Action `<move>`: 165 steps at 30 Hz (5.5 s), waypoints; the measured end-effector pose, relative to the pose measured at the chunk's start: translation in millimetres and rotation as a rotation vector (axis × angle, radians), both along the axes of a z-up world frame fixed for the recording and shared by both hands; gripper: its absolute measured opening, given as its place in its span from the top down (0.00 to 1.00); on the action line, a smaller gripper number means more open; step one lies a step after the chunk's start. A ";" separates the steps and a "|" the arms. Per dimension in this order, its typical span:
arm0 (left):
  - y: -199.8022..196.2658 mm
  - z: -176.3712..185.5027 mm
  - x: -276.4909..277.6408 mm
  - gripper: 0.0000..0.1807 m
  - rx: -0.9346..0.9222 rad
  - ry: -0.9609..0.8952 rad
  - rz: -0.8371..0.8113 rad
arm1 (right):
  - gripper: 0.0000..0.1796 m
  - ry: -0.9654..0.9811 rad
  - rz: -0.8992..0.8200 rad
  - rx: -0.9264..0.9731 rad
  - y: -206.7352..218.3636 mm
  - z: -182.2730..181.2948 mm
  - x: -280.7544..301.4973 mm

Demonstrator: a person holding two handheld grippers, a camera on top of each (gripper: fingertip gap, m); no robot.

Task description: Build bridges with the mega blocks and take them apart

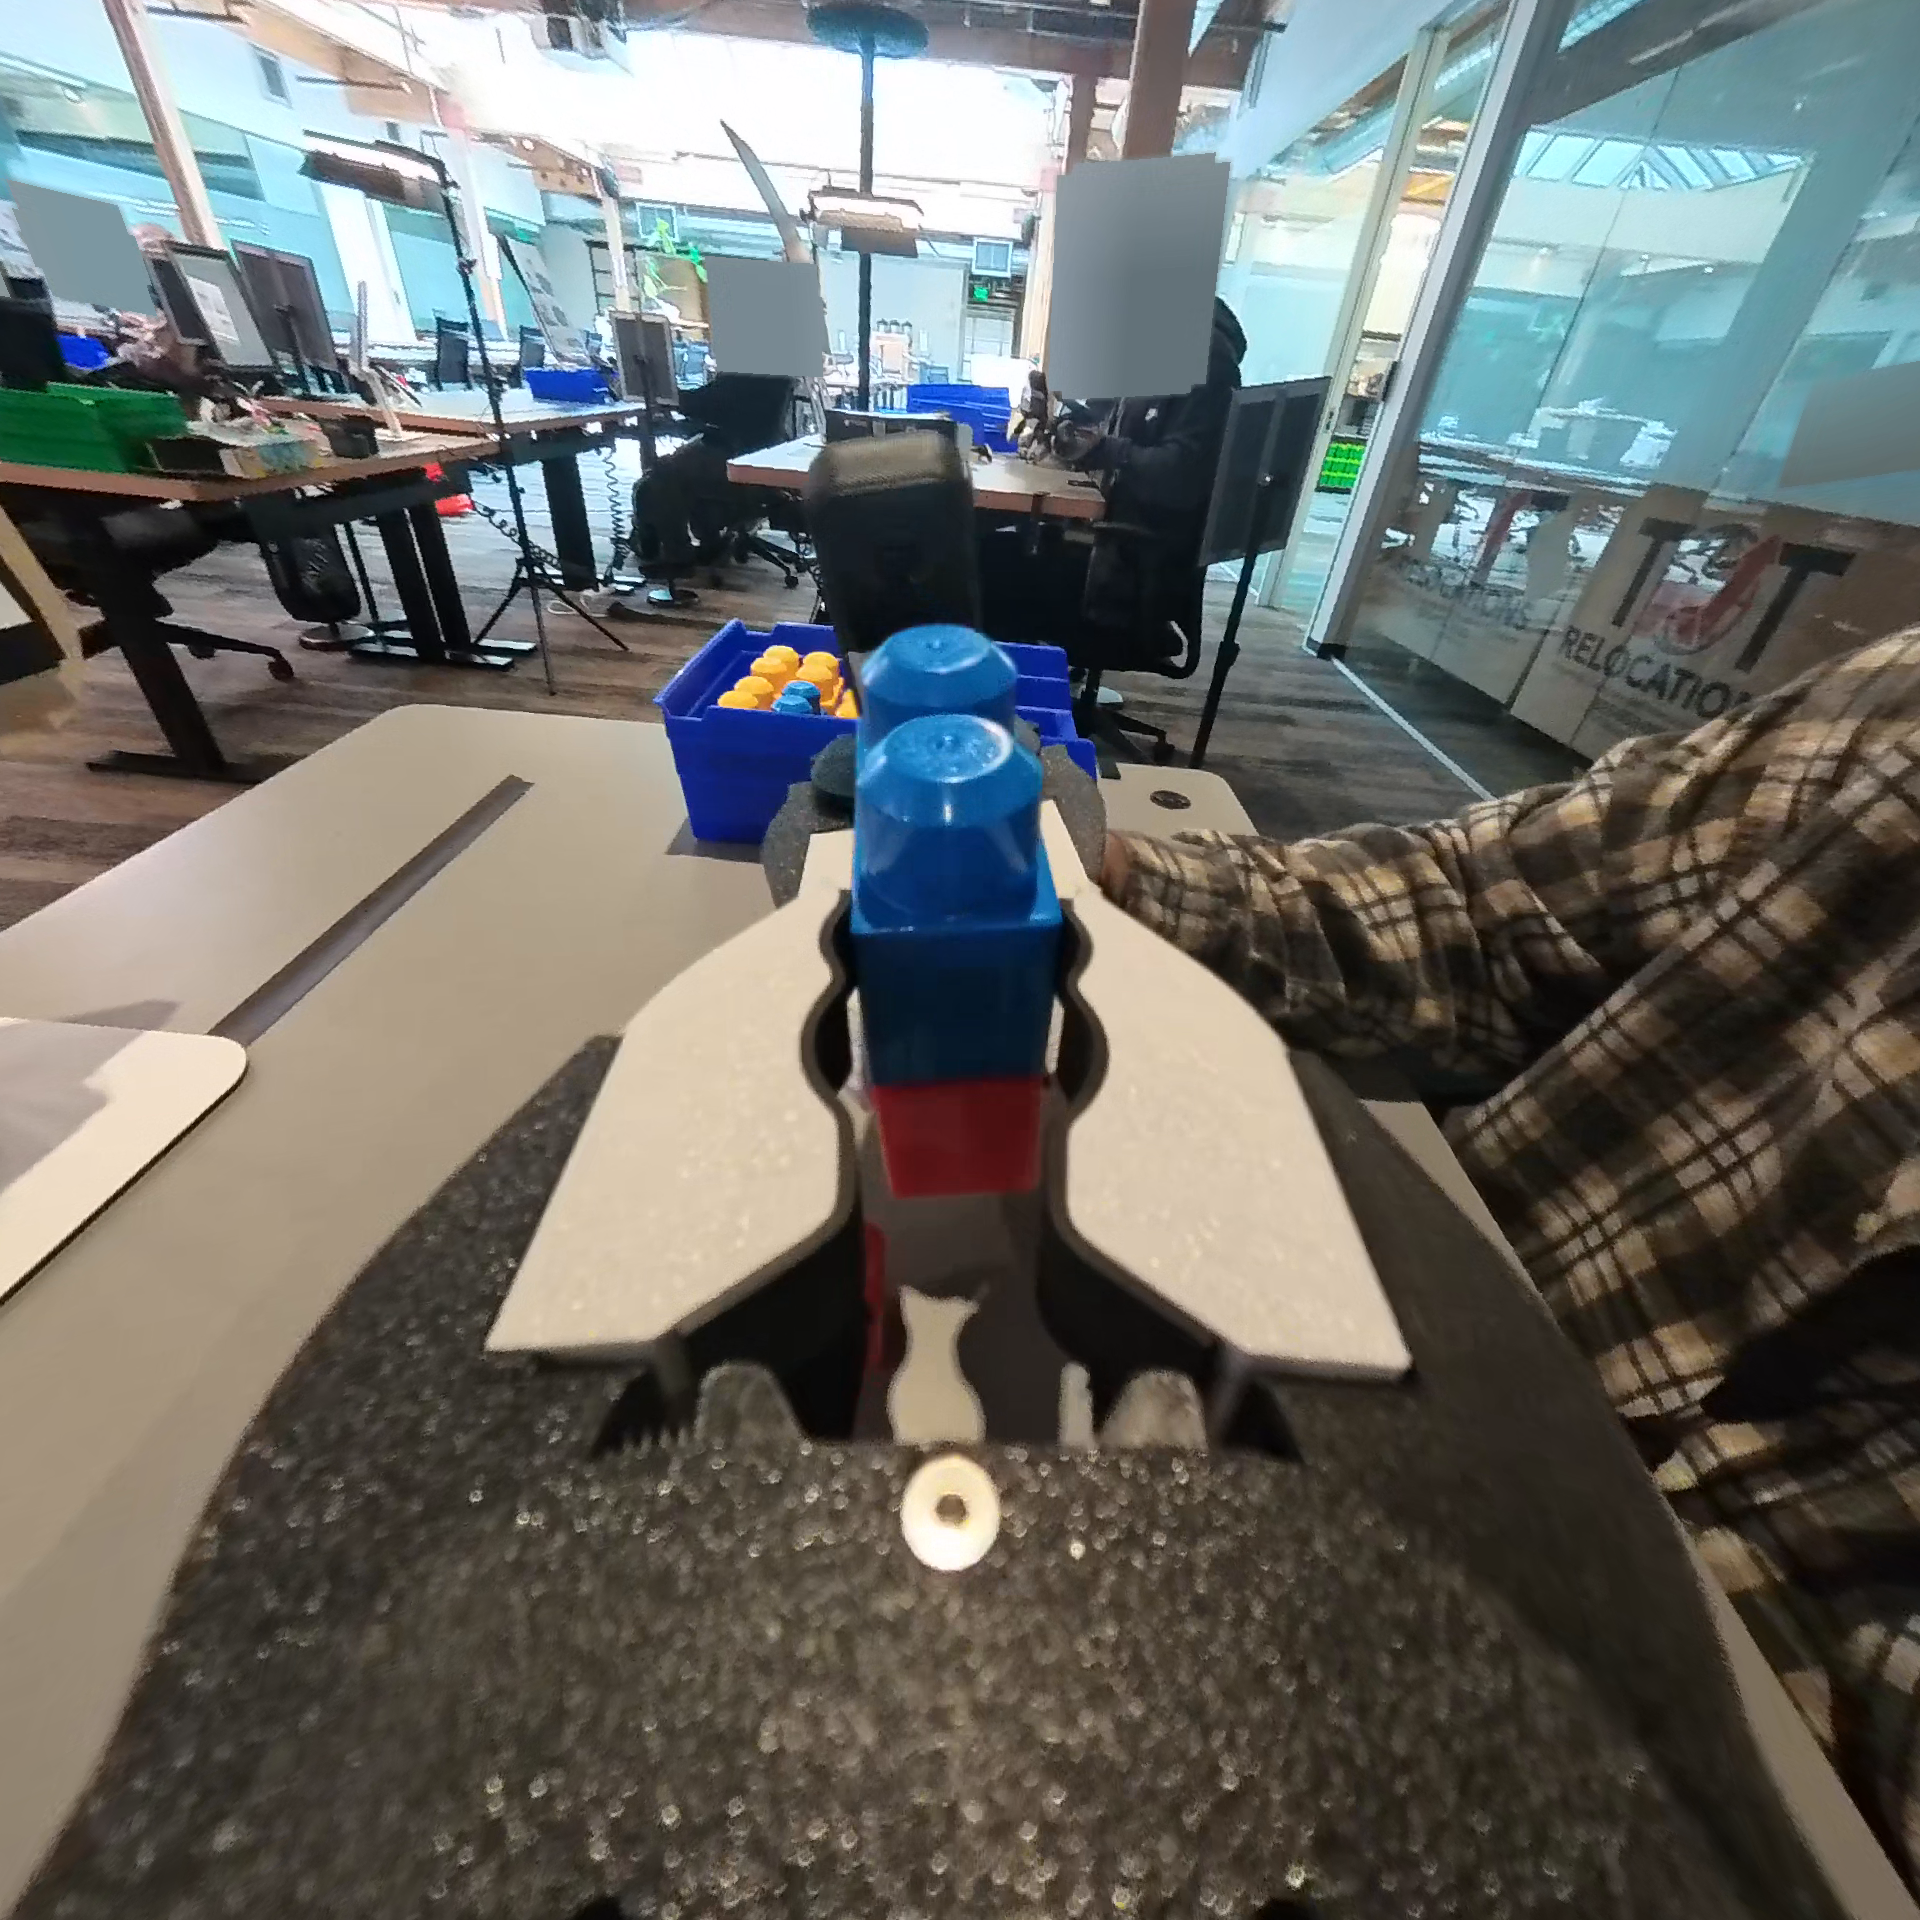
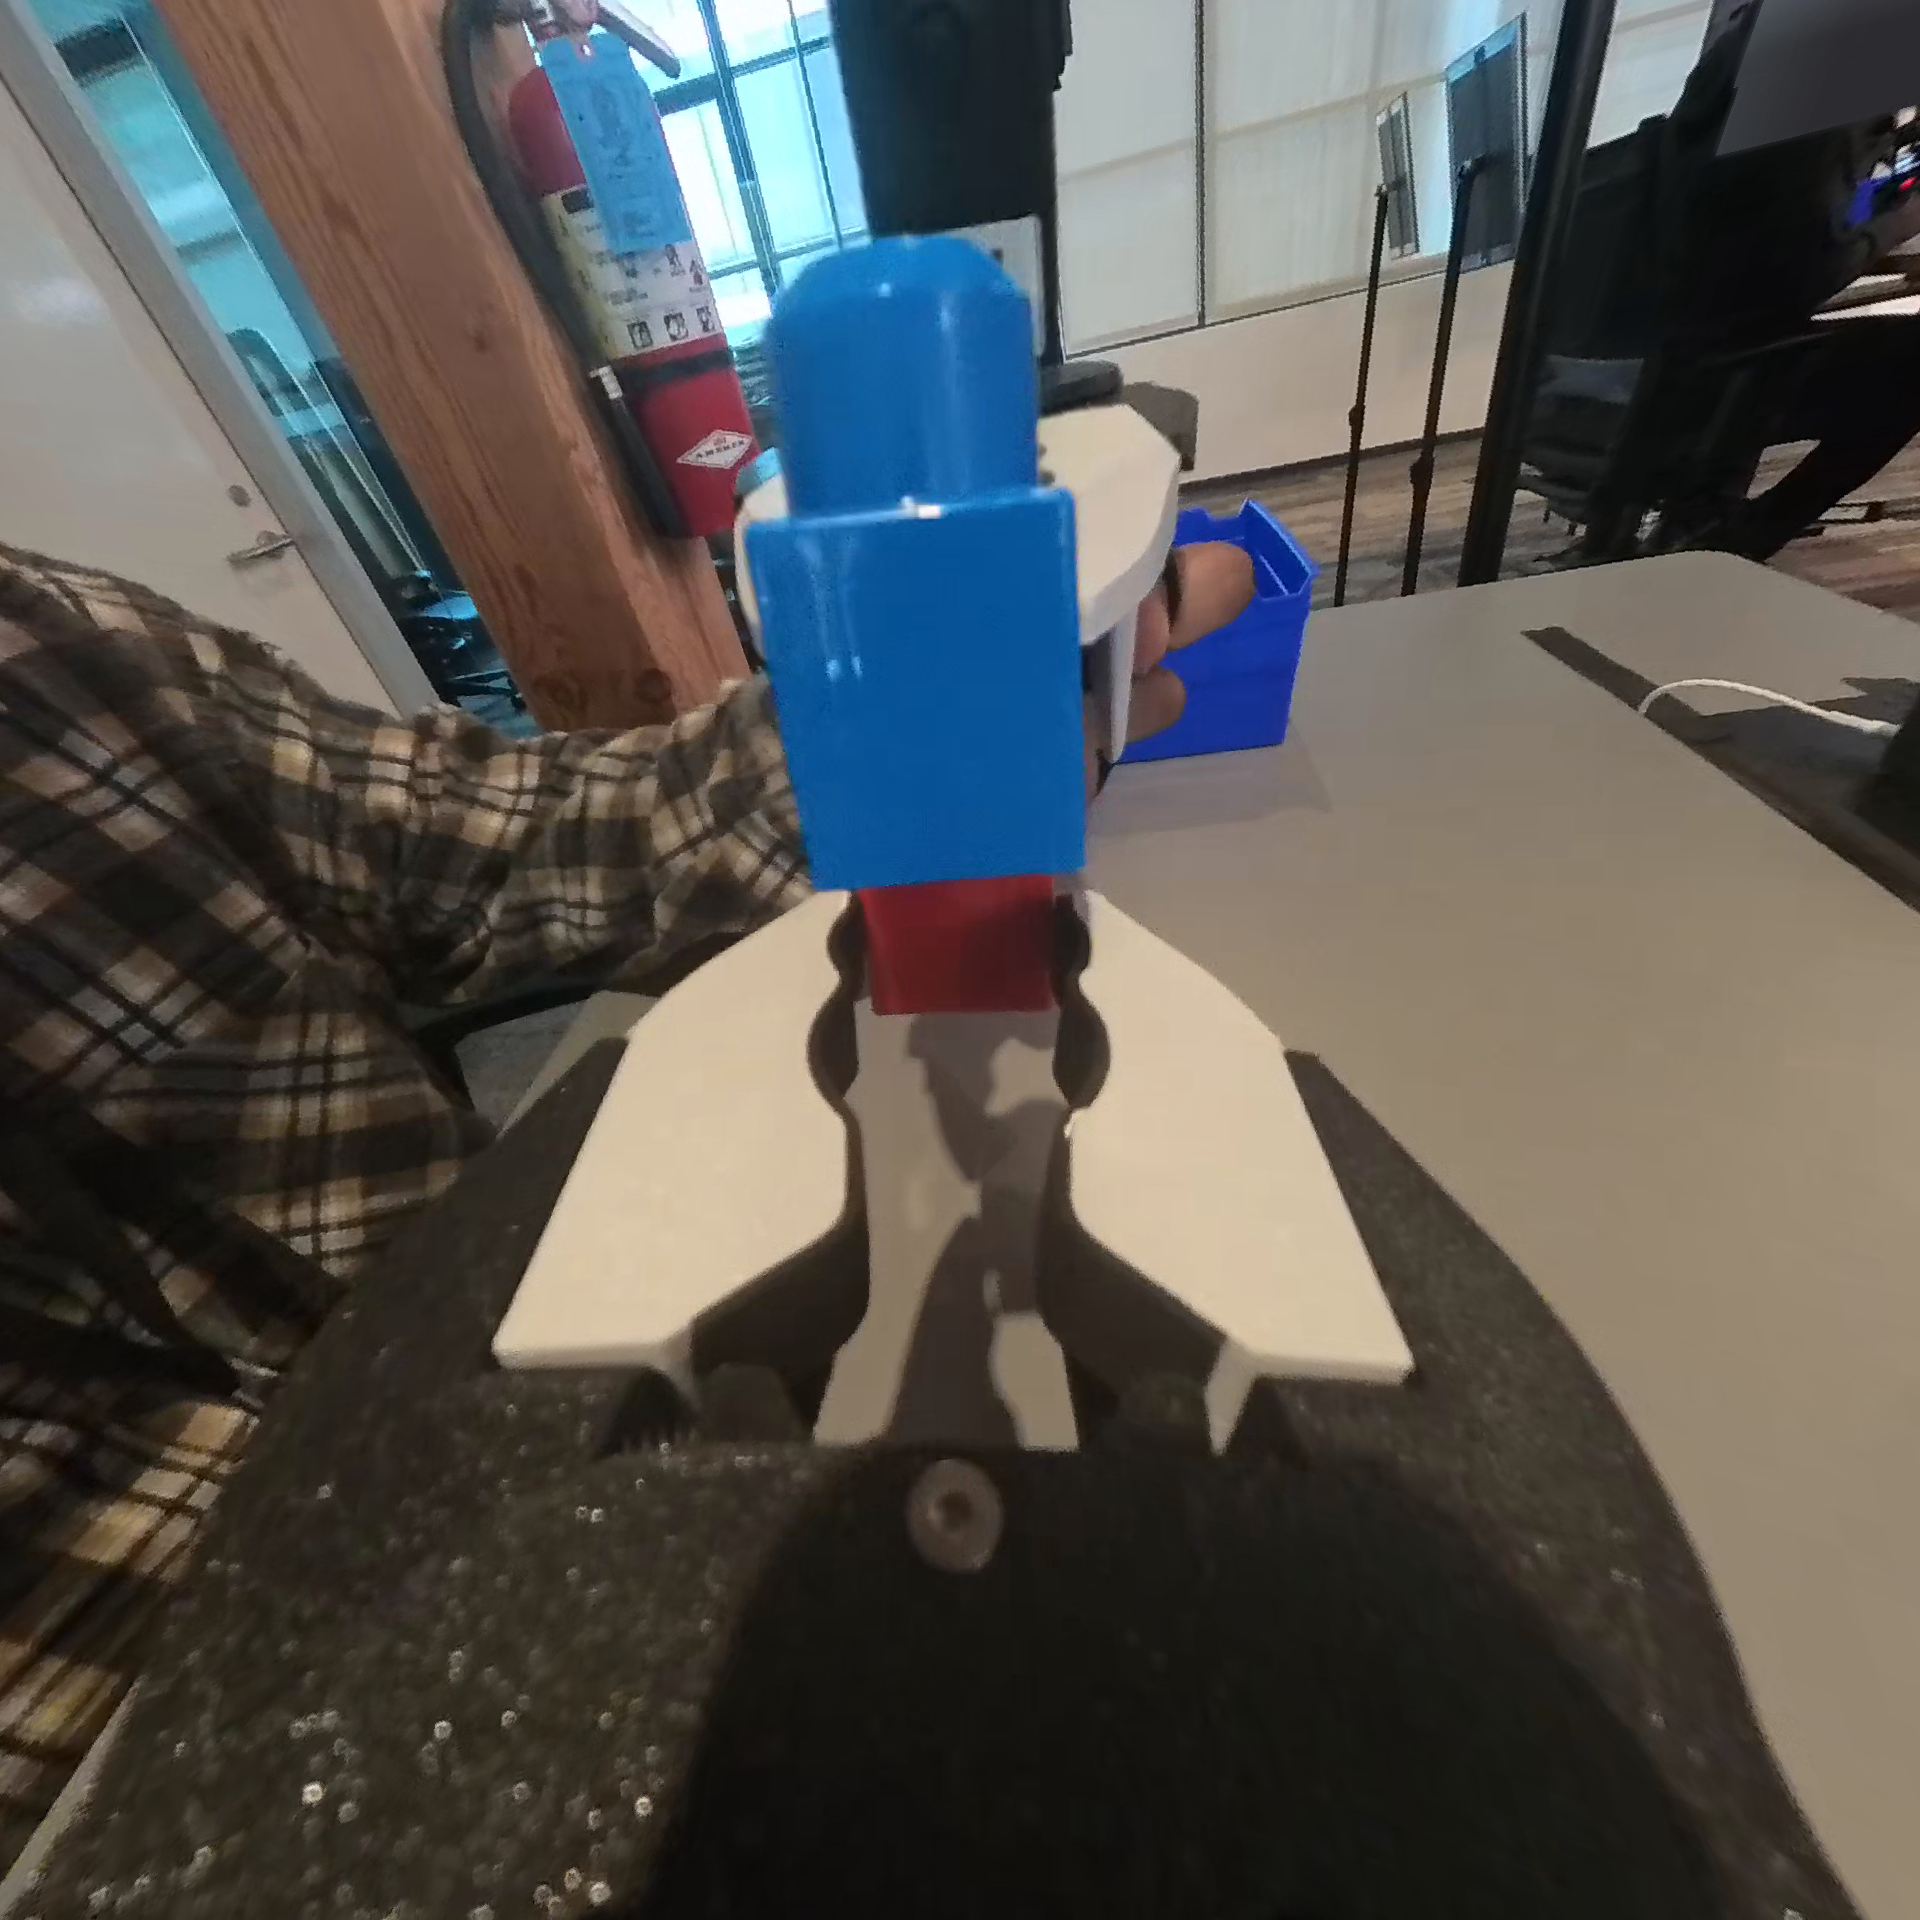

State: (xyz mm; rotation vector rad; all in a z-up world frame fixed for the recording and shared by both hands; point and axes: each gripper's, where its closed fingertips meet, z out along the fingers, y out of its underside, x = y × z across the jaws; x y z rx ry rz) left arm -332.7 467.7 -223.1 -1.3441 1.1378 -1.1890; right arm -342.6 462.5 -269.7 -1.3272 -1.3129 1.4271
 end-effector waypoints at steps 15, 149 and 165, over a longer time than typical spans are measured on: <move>9.7 25.4 -31.8 0.80 0.010 -0.090 0.065 | 0.65 -0.081 -0.079 0.129 22.1 -10.9 35.2; 1.3 -123.3 -7.2 0.77 -0.172 0.781 -0.006 | 0.76 -0.479 0.031 0.163 16.4 -66.5 20.7; -8.8 -160.7 2.3 0.77 -0.202 1.067 -0.079 | 0.71 -0.334 0.014 0.117 8.8 -65.6 15.8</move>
